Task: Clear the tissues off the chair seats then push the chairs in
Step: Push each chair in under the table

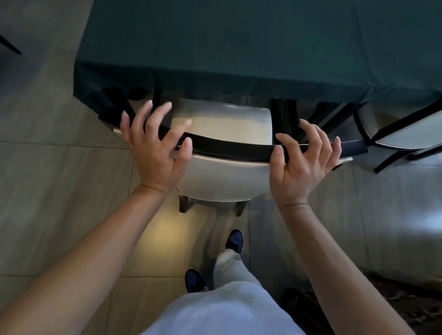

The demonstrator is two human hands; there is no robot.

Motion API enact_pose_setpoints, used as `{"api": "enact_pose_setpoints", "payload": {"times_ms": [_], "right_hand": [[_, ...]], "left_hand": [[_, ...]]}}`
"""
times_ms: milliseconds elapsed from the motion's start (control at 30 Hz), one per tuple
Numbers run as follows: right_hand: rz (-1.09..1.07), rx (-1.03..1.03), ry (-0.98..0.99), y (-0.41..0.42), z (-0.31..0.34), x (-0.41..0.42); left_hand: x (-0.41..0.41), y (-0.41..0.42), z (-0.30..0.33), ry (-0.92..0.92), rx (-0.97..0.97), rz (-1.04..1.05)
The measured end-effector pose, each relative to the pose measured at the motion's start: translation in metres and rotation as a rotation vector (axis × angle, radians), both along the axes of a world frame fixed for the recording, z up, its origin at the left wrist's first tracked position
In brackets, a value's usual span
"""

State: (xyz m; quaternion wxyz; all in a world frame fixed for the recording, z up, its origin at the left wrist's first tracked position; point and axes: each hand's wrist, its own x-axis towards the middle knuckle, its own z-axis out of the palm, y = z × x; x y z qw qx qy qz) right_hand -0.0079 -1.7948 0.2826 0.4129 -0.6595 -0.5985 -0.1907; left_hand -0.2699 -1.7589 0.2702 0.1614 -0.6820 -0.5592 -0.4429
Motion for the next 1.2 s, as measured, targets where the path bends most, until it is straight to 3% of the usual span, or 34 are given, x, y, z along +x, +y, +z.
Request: {"api": "enact_pose_setpoints", "payload": {"times_ms": [200,400,667,933,1200], "right_hand": [[0.007,0.027,-0.008,0.030,0.006,-0.005],[-0.012,-0.017,-0.042,0.025,0.001,0.030],[-0.001,-0.067,0.007,0.032,0.006,-0.017],[0.074,-0.038,-0.168,0.043,-0.007,0.007],[-0.024,-0.009,-0.054,0.067,-0.008,0.023]], "left_hand": [[0.002,0.029,0.012,-0.063,-0.019,0.089],[0.038,0.009,0.002,-0.061,-0.061,0.097],[-0.007,0.043,0.007,-0.057,-0.059,0.088],[-0.002,0.047,0.003,-0.053,-0.081,0.105],[0.028,0.067,0.002,-0.074,-0.034,0.078]]}}
